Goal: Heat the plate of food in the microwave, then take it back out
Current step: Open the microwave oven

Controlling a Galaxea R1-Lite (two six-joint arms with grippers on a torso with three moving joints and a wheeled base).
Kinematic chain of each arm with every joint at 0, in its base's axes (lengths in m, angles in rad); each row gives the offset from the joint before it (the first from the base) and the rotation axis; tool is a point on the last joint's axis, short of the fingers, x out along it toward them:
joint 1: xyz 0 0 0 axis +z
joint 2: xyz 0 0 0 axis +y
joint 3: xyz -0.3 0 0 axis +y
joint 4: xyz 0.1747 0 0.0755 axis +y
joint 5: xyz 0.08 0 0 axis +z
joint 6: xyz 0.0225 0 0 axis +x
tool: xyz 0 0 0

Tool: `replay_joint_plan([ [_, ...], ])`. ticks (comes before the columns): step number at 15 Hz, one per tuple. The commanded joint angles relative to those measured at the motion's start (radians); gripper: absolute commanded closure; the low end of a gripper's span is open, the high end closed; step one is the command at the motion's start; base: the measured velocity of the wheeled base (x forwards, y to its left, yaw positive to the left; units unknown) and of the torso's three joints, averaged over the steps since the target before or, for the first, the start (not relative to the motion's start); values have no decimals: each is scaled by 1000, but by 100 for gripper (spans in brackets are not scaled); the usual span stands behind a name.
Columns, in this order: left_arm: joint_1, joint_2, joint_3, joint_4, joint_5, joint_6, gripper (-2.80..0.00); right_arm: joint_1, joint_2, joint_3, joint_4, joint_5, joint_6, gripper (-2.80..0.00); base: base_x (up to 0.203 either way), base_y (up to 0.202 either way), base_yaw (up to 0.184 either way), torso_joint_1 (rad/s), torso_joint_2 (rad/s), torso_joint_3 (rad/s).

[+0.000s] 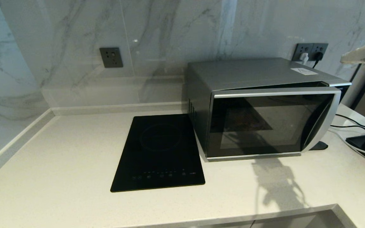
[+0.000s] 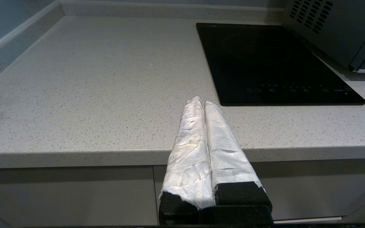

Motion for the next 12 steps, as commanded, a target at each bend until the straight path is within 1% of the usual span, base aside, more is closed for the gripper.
replay_joint_plan([
  [1,0,2,0,0,0,-1,0,-40,115,-70,4,-3,32,0,0,0,0,0,0,0],
  [6,0,2,0,0,0,-1,0,-145,334,-199,5,-2,105,0,0,0,0,0,0,0],
  [9,0,2,0,0,0,-1,0,-205,456,-312,4,2,111,0,0,0,0,0,0,0],
  [12,0,2,0,0,0,-1,0,-250,510,-327,-3,28,92,0,0,0,0,0,0,0],
])
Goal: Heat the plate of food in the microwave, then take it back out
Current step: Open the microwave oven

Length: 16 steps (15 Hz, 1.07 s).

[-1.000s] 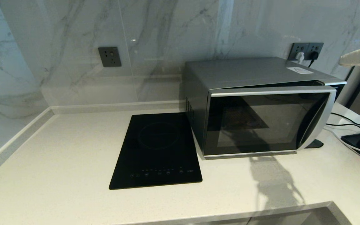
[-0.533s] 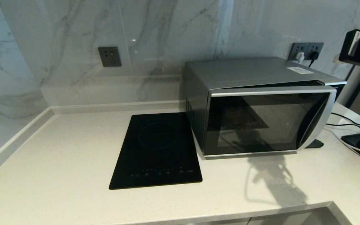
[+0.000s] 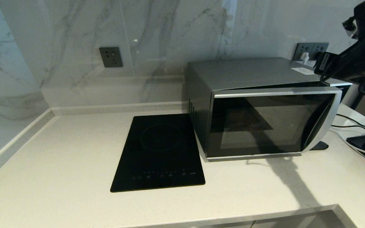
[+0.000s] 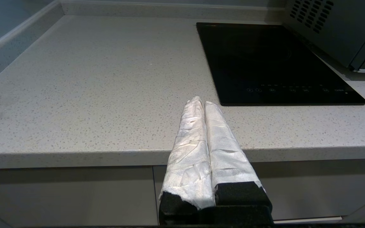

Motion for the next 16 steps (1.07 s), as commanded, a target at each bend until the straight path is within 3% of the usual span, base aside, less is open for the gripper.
replay_joint_plan([
  [1,0,2,0,0,0,-1,0,-27,74,-10,-8,2,-1,0,0,0,0,0,0,0],
  [8,0,2,0,0,0,-1,0,-69,80,-9,-2,49,-7,0,0,0,0,0,0,0],
  [16,0,2,0,0,0,-1,0,-72,-88,49,198,111,2,0,0,0,0,0,0,0],
])
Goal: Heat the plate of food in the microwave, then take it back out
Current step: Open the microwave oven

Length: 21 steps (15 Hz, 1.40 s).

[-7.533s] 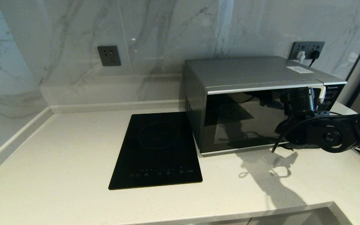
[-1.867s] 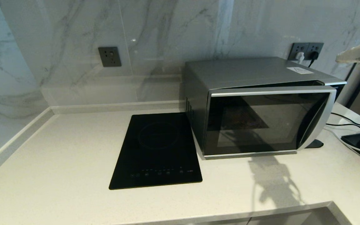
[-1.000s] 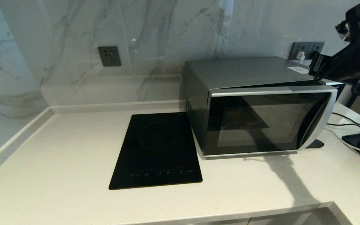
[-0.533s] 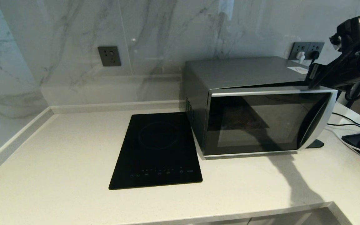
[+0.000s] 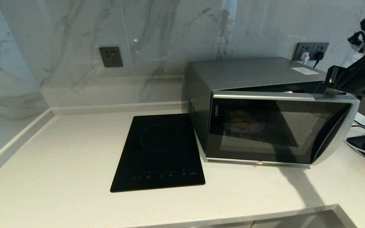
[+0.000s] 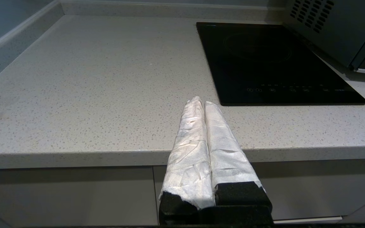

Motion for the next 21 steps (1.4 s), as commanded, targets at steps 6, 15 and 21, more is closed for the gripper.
replay_joint_plan([
  [6,0,2,0,-1,1,-1,0,1,-200,191,52,50,-1,0,0,0,0,0,0,0],
  [15,0,2,0,-1,1,-1,0,35,-453,493,52,102,-15,0,0,0,0,0,0,0],
  [21,0,2,0,-1,2,-1,0,192,-652,513,218,103,-10,0,0,0,0,0,0,0],
])
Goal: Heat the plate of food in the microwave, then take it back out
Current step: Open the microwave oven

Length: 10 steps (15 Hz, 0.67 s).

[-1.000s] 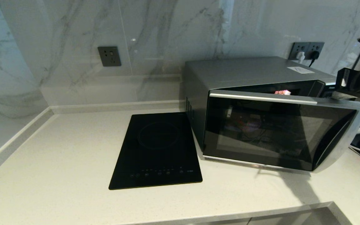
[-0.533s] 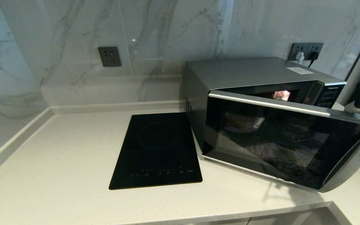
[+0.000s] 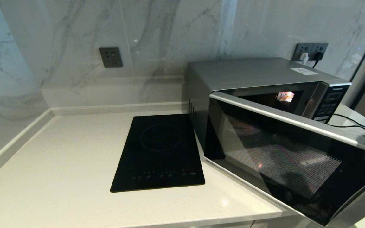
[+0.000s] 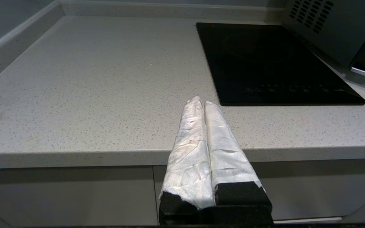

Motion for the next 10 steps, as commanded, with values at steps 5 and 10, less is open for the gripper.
replay_joint_plan([
  [5,0,2,0,0,0,-1,0,87,-148,79,79,38,17,0,0,0,0,0,0,0],
  [10,0,2,0,0,0,-1,0,97,-148,124,76,53,19,0,0,0,0,0,0,0],
])
